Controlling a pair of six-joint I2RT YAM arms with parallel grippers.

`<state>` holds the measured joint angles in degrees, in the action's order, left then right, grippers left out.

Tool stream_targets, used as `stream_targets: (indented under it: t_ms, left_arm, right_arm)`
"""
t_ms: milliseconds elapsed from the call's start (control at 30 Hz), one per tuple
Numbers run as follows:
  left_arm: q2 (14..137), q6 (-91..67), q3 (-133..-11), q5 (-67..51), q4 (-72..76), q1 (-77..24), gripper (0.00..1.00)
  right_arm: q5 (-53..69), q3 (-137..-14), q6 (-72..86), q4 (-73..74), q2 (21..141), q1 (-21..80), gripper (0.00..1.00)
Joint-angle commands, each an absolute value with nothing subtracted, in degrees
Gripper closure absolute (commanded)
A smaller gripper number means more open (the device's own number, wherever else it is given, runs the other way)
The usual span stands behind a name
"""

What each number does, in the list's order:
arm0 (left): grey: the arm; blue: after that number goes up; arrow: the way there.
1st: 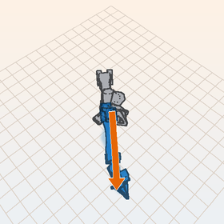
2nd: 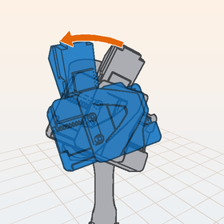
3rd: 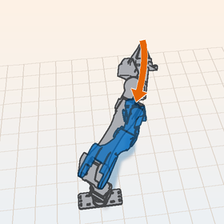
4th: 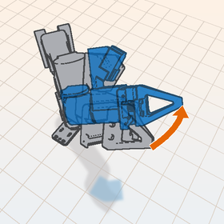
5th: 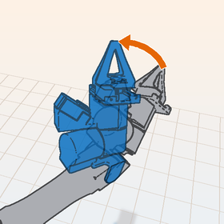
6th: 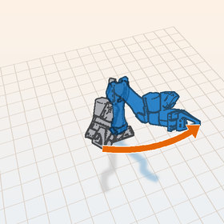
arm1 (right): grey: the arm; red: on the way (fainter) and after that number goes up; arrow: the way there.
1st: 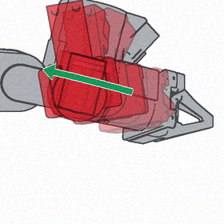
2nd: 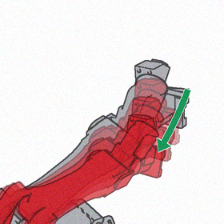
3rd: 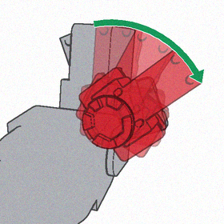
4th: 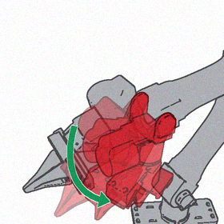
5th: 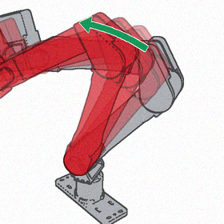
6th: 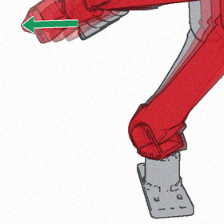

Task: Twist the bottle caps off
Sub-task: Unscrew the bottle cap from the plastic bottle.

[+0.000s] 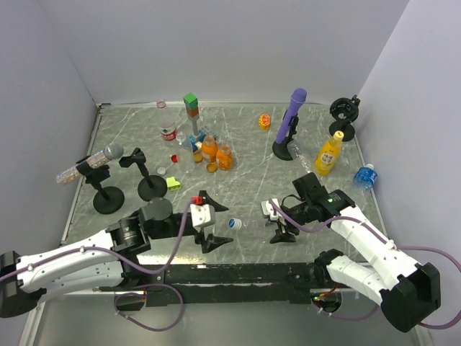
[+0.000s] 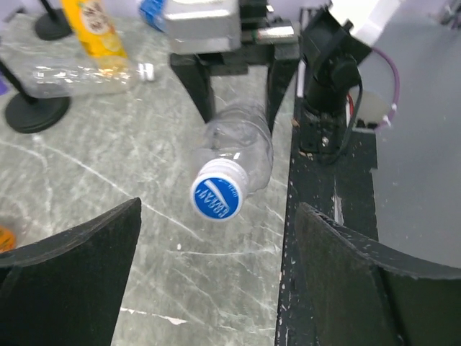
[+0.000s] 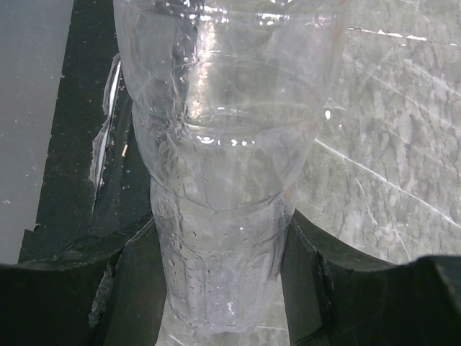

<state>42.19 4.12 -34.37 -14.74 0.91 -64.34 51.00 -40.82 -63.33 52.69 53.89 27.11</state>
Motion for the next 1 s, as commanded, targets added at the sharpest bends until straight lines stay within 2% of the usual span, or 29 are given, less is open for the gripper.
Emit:
stream_targets:
  t_ms: [0,267,367,533,700,833,967]
  left_arm:
    - [45.1,7.2,-36.8,-19.9,6.9,-64.5,0.14]
    - [48.4,7.4,-38.8,-20.5,5.6,-64.2,0.31]
    - [48.9,6.9,-38.7,-20.6,6.1,-64.2,0.44]
    - [48.9,6.2,-38.6,-21.1,6.2,-64.0,0.54]
    - [48.8,3.6,-38.9,-21.4,5.8,-63.9,0.78]
    - [49.8,-4.5,-40.5,-20.6,4.1,-63.8,0.98]
    - [51.4,-18.9,-43.0,-16.6,0.4,-63.7,0.99]
  right_arm:
    - [54.5,-40.7,-65.5,51.1,52.9,26.9,0.85]
    - [54.8,-40.6,-65.7,51.2,52.8,26.8,0.85]
    - [54.8,-40.5,-65.6,51.2,52.6,26.8,0.85]
    - [54.9,-40.5,-65.6,51.2,52.6,26.8,0.85]
    - [54.8,-40.5,-65.6,51.2,53.0,26.8,0.85]
    - [54.3,-40.3,-65.1,50.8,53.0,26.7,0.85]
    - [53.9,-40.3,-64.8,50.5,53.2,26.7,0.85]
